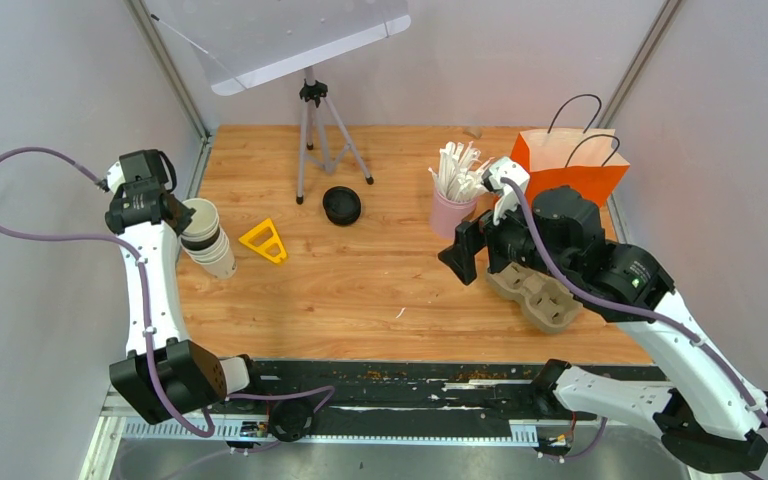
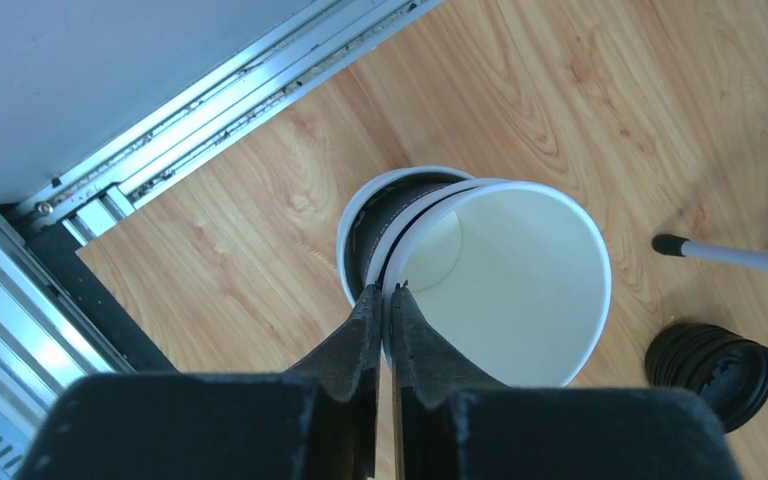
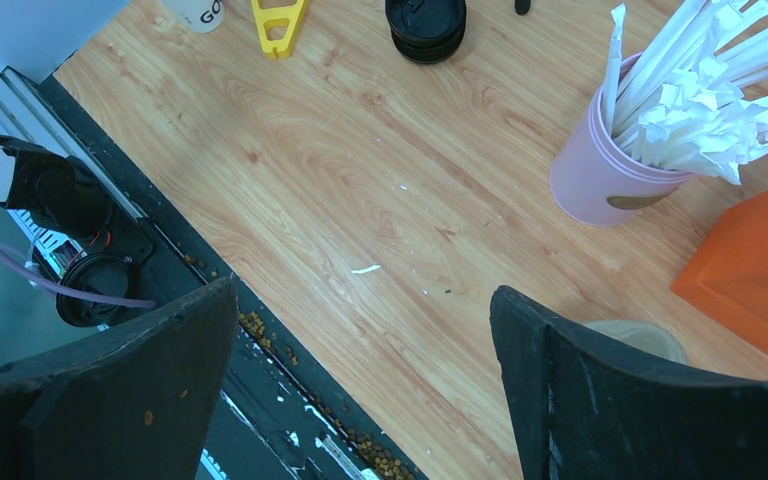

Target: Pack the takeout coffee

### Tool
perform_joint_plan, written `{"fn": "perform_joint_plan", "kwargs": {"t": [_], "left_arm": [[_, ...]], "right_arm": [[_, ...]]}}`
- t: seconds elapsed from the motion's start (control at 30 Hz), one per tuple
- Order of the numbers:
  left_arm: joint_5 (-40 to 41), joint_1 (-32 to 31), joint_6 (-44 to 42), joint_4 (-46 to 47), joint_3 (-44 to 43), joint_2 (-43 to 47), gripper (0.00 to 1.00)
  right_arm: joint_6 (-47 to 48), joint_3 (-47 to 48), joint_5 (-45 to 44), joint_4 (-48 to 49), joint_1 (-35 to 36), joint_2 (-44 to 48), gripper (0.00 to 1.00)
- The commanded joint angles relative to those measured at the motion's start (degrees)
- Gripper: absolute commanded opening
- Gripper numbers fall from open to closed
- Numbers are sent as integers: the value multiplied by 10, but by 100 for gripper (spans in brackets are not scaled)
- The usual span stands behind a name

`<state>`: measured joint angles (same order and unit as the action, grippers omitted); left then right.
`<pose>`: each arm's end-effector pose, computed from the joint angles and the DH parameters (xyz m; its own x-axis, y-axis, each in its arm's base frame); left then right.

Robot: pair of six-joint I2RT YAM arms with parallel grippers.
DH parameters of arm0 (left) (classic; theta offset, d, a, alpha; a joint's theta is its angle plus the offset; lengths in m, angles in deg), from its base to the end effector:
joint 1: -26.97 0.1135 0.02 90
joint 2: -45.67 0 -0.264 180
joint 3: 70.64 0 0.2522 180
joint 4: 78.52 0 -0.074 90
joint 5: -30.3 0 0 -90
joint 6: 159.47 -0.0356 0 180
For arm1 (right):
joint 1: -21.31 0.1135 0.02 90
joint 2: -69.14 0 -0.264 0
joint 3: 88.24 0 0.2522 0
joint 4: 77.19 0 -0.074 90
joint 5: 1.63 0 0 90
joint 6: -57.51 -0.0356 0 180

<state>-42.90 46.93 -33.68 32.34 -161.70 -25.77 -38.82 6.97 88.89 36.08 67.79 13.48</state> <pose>0.2255 0.0929 0.3662 -0.2857 -0.6994 -0.6552 -0.8263 0.5261 -0.2013 0.1120 0.1184 0.4420 -0.3932 -0.2539 -0.8837 -0.6915 0.7151 0.1022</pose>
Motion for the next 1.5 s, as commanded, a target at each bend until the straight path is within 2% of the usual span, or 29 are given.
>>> {"fn": "perform_joint_plan", "kwargs": {"t": [0.0, 0.07, 0.17, 0.2, 0.3, 0.4, 0.5, 0.6, 0.7, 0.8, 0.87, 1.1, 1.47], "left_arm": [[-11, 5, 1, 9, 8, 15, 5], [-12, 5, -1, 9, 10, 14, 1], [0, 5, -2, -2, 3, 10, 14], [2, 5, -4, -3, 1, 9, 13], [-1, 5, -10, 1, 7, 10, 0], [-2, 5, -8, 1, 8, 10, 0], [10, 5, -6, -20, -10, 0, 15], [7, 5, -18, -28, -24, -10, 0], [6, 5, -14, -28, -26, -6, 0], [6, 5, -11, -35, -33, -9, 4], [0, 5, -15, -38, -42, -12, 0], [-4, 5, -25, -41, -74, 1, 0], [-8, 14, 17, -68, -53, 11, 0]], "right_arm": [[1, 13, -4, 3, 3, 12, 97], [1, 12, -4, 3, 2, 13, 96], [1, 12, -4, 4, 3, 13, 96], [2, 11, -5, 4, 3, 13, 96], [3, 10, -4, 5, 3, 13, 96], [4, 9, -4, 5, 3, 14, 96], [5, 8, -14, 7, 3, 16, 96], [7, 5, -25, 8, 3, 18, 96], [8, 5, -27, 8, 3, 20, 97], [7, 6, -27, 8, 3, 21, 96], [7, 7, -27, 7, 3, 21, 96], [5, 5, -24, 10, 3, 22, 96], [-1, -6, -18, 20, 3, 29, 96]]}}
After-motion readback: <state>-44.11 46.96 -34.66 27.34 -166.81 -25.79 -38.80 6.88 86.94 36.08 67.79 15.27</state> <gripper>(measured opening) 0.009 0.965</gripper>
